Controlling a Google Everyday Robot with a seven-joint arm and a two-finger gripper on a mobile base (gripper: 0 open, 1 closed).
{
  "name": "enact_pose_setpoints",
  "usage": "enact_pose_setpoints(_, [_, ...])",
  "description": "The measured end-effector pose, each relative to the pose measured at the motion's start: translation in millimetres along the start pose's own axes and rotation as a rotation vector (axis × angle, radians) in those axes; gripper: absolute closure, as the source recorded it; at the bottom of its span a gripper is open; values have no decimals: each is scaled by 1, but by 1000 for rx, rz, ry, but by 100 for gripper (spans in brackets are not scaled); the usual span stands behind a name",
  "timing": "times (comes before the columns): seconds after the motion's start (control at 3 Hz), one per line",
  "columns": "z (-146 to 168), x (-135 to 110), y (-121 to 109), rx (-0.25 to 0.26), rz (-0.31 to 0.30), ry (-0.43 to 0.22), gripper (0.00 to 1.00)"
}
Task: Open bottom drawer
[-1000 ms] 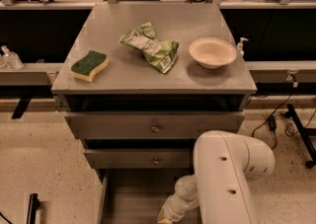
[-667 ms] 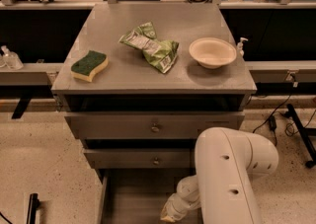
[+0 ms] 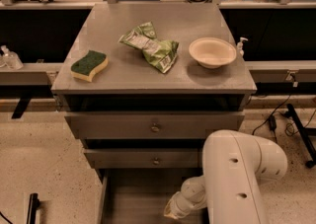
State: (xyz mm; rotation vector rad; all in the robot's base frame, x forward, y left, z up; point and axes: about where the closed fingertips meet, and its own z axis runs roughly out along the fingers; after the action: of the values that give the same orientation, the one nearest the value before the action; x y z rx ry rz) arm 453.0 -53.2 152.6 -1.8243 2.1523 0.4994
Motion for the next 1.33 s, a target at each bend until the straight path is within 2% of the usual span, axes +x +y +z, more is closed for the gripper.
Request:
enact_pose_setpoints(0.33, [3, 4, -8, 2, -1, -54, 100])
enact_pose_setpoints(0.67, [7, -1, -11, -18, -17, -91, 100])
enact_pose_setpoints(1.0, [11, -10, 5, -68, -51, -128, 100])
enact_pose_setpoints(1.33, [20, -18, 35, -157, -92, -164, 100])
